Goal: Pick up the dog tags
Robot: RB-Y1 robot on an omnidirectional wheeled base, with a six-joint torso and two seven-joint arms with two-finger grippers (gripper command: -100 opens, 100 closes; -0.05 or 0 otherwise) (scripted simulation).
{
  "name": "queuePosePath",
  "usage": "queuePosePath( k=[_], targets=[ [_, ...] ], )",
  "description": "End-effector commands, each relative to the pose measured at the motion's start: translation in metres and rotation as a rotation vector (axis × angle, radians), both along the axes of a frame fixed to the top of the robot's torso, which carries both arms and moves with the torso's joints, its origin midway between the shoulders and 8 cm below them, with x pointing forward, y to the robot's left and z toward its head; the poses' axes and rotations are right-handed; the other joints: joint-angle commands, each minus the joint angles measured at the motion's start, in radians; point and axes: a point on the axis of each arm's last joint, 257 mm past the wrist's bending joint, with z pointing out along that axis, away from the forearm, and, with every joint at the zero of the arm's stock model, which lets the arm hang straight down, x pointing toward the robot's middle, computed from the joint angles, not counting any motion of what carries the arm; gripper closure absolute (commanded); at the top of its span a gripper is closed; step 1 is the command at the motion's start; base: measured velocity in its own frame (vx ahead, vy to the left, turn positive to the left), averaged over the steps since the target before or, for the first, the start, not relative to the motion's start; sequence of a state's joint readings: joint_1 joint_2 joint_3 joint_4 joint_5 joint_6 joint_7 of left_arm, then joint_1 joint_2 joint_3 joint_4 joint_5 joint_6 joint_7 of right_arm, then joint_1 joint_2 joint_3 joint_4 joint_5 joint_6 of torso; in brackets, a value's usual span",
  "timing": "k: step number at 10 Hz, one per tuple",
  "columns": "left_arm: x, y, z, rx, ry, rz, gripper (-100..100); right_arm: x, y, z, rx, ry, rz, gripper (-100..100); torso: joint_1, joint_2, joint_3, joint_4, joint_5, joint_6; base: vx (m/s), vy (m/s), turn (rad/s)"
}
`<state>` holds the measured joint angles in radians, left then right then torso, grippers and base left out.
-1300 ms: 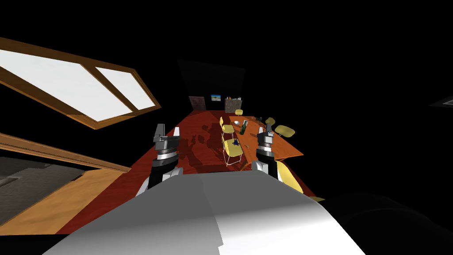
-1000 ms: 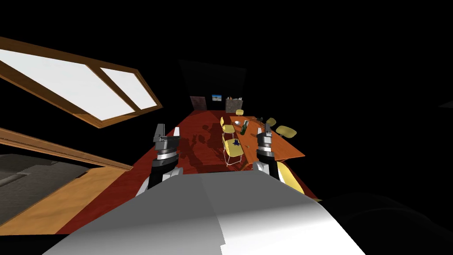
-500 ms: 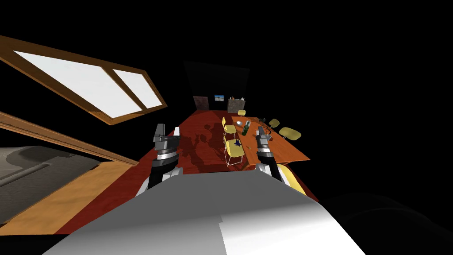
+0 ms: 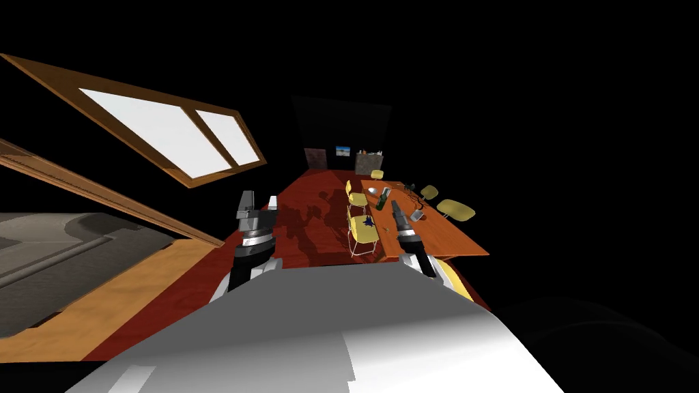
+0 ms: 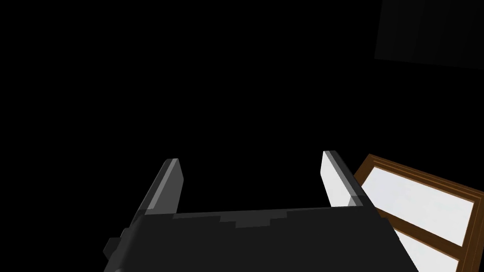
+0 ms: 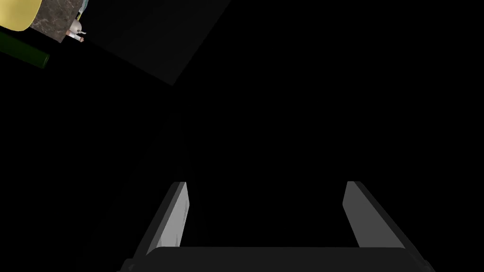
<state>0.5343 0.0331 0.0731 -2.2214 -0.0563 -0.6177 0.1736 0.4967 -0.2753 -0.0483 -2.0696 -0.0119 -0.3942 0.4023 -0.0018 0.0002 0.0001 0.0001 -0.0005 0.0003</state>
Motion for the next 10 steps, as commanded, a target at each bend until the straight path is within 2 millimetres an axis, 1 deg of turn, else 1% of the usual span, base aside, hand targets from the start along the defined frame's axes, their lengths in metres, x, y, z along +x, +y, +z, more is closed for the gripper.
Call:
queuePosePath(
  k=[1, 2, 3, 5, 6, 8, 9, 10],
  targets=[
    [0.000, 0.000, 0.000, 0.000, 0.000, 0.000, 0, 0.003, -0.004, -0.016, -0.079, 0.041, -0.019, -100, 0.000, 0.000, 0.000, 0.000, 0.000, 0.000, -0.007, -0.012, 0.074],
    [0.000, 0.000, 0.000, 0.000, 0.000, 0.000, 0, 0.006, -0.009, -0.031, -0.135, 0.077, -0.031, -100, 0.001, 0.000, 0.000, 0.000, 0.000, 0.000, -0.005, -0.021, 0.148],
    [0.000, 0.000, 0.000, 0.000, 0.000, 0.000, 0, 0.006, -0.009, -0.031, -0.143, 0.077, -0.034, -100, 0.000, 0.000, 0.000, 0.000, 0.000, -0.001, -0.001, -0.021, 0.054],
    [0.000, 0.000, 0.000, 0.000, 0.000, 0.000, 0, 0.011, -0.022, -0.059, -0.262, 0.147, -0.062, -100, 0.000, 0.000, 0.000, 0.000, 0.000, 0.000, -0.003, -0.017, 0.117],
    [0.000, 0.000, 0.000, 0.000, 0.000, 0.000, 0, 0.011, -0.023, -0.062, -0.272, 0.151, -0.066, -100, 0.000, 0.000, 0.000, 0.000, 0.000, 0.000, -0.003, -0.021, 0.050],
    [0.000, 0.000, 0.000, 0.000, 0.000, 0.000, 0, 0.015, -0.040, -0.094, -0.387, 0.227, -0.094, -100, 0.000, 0.000, 0.000, 0.000, 0.000, 0.000, -0.004, -0.019, 0.118],
    [0.000, 0.000, 0.000, 0.000, 0.000, 0.000, 0, 0.014, -0.041, -0.095, -0.402, 0.229, -0.099, -100, 0.000, 0.000, 0.000, 0.000, 0.000, 0.000, -0.004, -0.020, 0.055],
    [0.000, 0.000, 0.000, 0.000, 0.000, 0.000, 0, 0.016, -0.050, -0.112, -0.462, 0.269, -0.114, -100, 0.000, 0.000, 0.000, 0.000, 0.000, 0.000, -0.002, -0.017, 0.083]
  ],
)
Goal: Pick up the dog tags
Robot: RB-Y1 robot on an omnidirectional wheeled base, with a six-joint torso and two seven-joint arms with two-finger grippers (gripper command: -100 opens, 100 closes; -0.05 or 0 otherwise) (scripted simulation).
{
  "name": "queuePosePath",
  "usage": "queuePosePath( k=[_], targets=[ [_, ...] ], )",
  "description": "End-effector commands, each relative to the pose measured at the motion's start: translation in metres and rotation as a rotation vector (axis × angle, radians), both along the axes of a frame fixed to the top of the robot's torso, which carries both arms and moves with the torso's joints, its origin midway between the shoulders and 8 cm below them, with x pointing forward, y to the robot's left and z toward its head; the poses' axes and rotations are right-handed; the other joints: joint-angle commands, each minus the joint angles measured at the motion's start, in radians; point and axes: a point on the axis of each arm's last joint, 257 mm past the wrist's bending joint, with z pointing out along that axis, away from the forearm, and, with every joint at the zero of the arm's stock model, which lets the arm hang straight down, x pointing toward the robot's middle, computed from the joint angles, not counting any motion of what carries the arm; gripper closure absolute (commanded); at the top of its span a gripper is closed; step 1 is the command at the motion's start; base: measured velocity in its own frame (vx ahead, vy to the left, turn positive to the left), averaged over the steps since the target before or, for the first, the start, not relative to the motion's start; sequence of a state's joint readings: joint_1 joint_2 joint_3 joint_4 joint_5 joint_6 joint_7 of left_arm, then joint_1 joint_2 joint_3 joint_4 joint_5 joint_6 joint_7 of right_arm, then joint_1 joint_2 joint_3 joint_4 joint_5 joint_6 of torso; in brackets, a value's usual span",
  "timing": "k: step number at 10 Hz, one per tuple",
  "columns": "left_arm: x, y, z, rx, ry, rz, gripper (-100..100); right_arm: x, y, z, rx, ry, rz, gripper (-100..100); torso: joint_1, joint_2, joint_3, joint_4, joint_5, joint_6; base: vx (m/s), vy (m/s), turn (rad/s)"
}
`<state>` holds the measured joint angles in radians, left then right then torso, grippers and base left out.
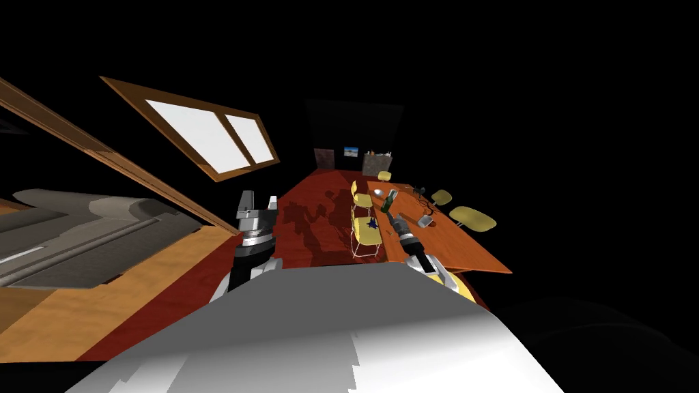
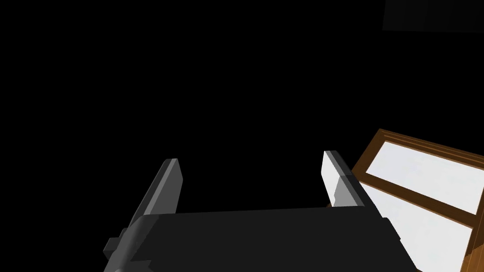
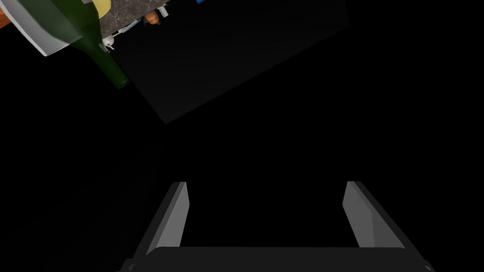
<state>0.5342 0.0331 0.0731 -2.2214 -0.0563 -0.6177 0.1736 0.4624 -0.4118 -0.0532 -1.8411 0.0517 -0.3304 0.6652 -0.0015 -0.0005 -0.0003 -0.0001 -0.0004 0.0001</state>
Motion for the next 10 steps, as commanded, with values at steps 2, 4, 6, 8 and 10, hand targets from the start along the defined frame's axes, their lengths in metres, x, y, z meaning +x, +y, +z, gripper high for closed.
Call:
queuePosePath(
  k=[2, 4, 6, 8, 10],
  targets=[
    [0.000, 0.000, 0.000, 0.000, 0.000, 0.000, 0, -0.001, -0.018, -0.024, -0.103, 0.062, -0.026, -100, -0.001, 0.000, 0.000, 0.000, 0.000, 0.000, -0.004, -0.022, 0.112],
    [0.000, 0.000, 0.000, 0.000, 0.000, 0.000, 0, -0.001, -0.029, -0.041, -0.165, 0.103, -0.043, -100, 0.000, 0.000, 0.000, 0.000, 0.000, 0.000, -0.001, -0.014, 0.061],
    [0.000, 0.000, 0.000, 0.000, 0.000, 0.000, 0, -0.001, -0.040, -0.057, -0.224, 0.145, -0.058, -100, 0.000, 0.000, 0.000, 0.000, 0.000, 0.000, -0.001, -0.020, 0.076],
    [0.000, 0.000, 0.000, 0.000, 0.000, 0.000, 0, -0.003, -0.064, -0.090, -0.322, 0.229, -0.087, -100, 0.000, 0.000, 0.000, 0.000, 0.000, 0.000, -0.002, -0.025, 0.113],
    [0.000, 0.000, 0.000, 0.000, 0.000, 0.000, 0, -0.006, -0.076, -0.107, -0.385, 0.274, -0.102, -100, 0.000, 0.000, 0.000, 0.000, 0.000, 0.001, -0.004, -0.023, 0.059]
  ],
)
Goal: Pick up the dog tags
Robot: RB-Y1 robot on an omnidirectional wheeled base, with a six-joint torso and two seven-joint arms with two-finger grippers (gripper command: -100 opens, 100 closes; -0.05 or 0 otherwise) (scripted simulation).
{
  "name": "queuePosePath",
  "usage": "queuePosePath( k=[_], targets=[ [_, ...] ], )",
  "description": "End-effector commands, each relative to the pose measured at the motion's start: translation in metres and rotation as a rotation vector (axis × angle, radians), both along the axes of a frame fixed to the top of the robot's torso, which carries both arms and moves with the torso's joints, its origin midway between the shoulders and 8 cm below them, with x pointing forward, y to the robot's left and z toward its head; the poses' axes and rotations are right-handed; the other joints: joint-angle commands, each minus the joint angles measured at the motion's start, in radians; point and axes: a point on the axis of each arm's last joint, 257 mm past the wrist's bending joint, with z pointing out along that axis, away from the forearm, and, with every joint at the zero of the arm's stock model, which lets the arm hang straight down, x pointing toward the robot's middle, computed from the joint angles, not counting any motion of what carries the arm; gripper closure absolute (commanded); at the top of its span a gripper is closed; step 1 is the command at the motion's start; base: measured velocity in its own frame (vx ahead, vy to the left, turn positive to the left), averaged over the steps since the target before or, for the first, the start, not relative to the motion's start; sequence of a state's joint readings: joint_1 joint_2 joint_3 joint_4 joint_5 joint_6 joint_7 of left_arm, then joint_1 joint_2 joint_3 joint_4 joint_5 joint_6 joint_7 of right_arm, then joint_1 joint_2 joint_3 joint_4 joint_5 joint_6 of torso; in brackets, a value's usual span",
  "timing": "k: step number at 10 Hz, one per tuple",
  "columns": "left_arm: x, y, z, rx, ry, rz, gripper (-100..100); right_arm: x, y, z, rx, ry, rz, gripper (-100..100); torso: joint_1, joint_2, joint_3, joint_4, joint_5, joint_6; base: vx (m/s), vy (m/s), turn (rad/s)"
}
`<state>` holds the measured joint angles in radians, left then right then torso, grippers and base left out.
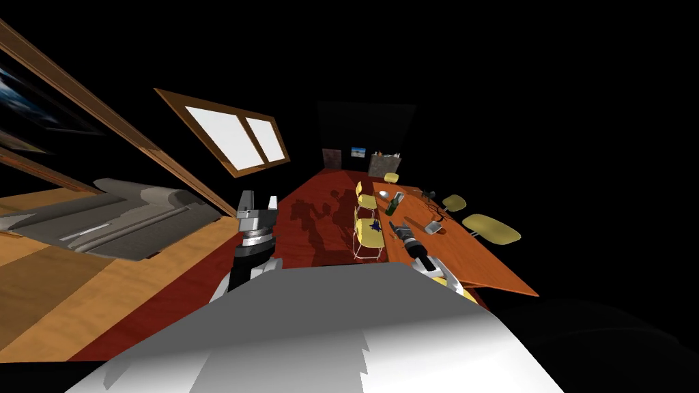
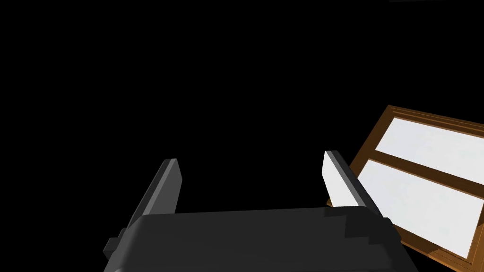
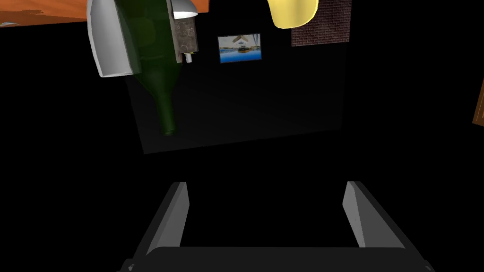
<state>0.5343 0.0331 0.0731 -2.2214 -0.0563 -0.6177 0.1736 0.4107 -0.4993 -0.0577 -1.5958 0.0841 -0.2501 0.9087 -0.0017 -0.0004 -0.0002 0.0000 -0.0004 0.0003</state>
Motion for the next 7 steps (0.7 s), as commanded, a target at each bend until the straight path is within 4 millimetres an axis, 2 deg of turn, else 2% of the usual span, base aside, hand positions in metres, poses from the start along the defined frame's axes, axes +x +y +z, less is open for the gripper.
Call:
queuePosePath(
  k=[1, 2, 7],
  targets=[
    [0.000, 0.000, 0.000, 0.000, 0.000, 0.000, 0, -0.001, -0.006, -0.009, -0.034, 0.025, -0.008, -100, 0.000, 0.000, 0.000, 0.000, 0.000, 0.000, -0.003, -0.017, 0.046],
    [0.000, 0.000, 0.000, 0.000, 0.000, 0.000, 0, -0.004, -0.018, -0.025, -0.083, 0.068, -0.022, -100, 0.000, 0.000, 0.000, 0.000, 0.000, 0.000, 0.000, -0.022, 0.073],
    [0.000, 0.000, 0.000, 0.000, 0.000, 0.000, 0, -0.016, -0.050, -0.071, -0.211, 0.201, -0.060, -100, 0.000, 0.000, 0.000, 0.000, 0.000, 0.000, -0.003, -0.027, 0.082]
  ],
)
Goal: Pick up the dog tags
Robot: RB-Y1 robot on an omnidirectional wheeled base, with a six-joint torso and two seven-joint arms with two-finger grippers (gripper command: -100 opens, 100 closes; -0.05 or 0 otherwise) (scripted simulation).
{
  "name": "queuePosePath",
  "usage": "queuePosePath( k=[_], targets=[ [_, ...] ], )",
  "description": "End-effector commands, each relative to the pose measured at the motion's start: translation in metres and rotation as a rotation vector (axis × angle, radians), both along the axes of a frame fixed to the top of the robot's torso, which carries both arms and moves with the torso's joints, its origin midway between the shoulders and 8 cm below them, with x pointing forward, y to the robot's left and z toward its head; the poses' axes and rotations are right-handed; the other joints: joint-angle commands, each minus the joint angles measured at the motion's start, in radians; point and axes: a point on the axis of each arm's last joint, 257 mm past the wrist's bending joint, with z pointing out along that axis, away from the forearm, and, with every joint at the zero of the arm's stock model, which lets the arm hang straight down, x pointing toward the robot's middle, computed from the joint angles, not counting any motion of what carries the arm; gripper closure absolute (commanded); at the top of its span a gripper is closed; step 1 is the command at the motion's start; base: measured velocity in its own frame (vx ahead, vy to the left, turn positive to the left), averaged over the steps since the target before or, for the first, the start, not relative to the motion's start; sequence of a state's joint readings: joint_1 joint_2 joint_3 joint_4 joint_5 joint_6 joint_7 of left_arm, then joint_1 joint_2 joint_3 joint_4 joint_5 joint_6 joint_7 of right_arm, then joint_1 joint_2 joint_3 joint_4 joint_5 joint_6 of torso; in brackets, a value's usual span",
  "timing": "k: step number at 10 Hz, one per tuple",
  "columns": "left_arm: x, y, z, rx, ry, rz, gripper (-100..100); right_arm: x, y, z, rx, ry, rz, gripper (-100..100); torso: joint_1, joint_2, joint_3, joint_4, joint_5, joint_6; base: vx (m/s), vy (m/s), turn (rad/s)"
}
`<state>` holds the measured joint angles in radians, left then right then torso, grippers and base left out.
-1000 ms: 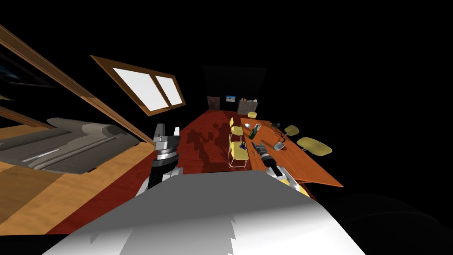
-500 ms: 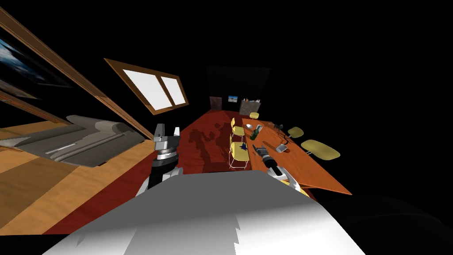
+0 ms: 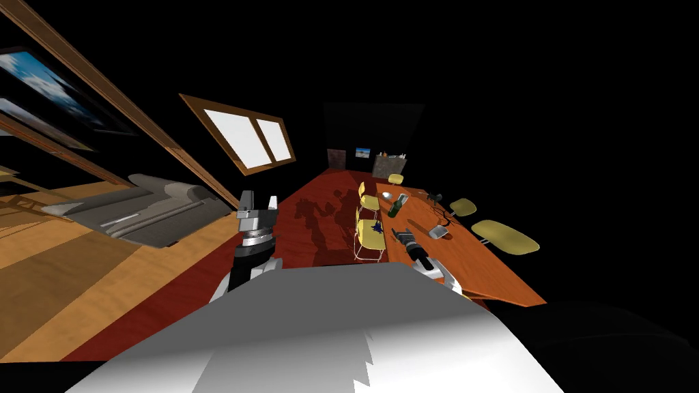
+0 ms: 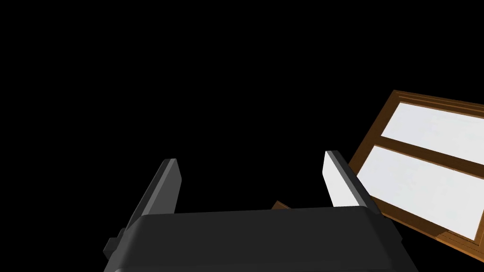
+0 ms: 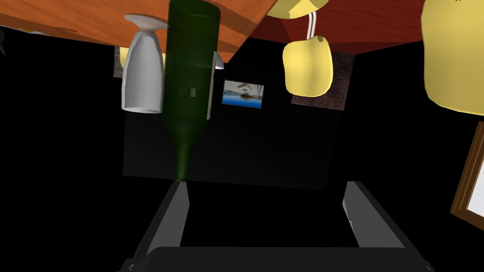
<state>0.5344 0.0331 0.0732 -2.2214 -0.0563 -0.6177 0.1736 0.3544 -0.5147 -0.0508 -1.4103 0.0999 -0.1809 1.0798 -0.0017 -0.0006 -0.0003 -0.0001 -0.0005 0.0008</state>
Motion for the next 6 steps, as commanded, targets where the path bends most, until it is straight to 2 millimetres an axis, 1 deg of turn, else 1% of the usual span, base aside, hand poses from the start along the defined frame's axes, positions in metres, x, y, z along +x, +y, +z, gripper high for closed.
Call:
queuePosePath(
  k=[1, 3, 4, 6],
  targets=[
    [0.000, 0.000, 0.000, 0.000, 0.000, 0.000, 0, -0.006, -0.014, -0.016, -0.048, 0.053, -0.012, -100, 0.000, 0.000, 0.000, 0.000, 0.000, 0.000, -0.002, -0.018, 0.059],
    [0.000, 0.000, 0.000, 0.000, 0.000, 0.000, 0, -0.016, -0.029, -0.042, -0.109, 0.133, -0.029, -100, 0.000, 0.000, 0.000, 0.000, 0.000, 0.000, -0.004, -0.030, 0.091],
    [0.000, 0.000, 0.000, 0.000, 0.000, 0.000, 0, -0.018, -0.030, -0.045, -0.109, 0.140, -0.033, -100, 0.000, 0.000, 0.000, 0.000, 0.000, 0.000, -0.003, -0.025, 0.038],
    [0.000, 0.000, 0.000, 0.000, 0.000, 0.000, 0, -0.030, -0.042, -0.070, -0.156, 0.216, -0.046, -100, 0.000, 0.000, 0.000, 0.000, 0.000, 0.000, -0.002, -0.019, 0.075]
  ],
)
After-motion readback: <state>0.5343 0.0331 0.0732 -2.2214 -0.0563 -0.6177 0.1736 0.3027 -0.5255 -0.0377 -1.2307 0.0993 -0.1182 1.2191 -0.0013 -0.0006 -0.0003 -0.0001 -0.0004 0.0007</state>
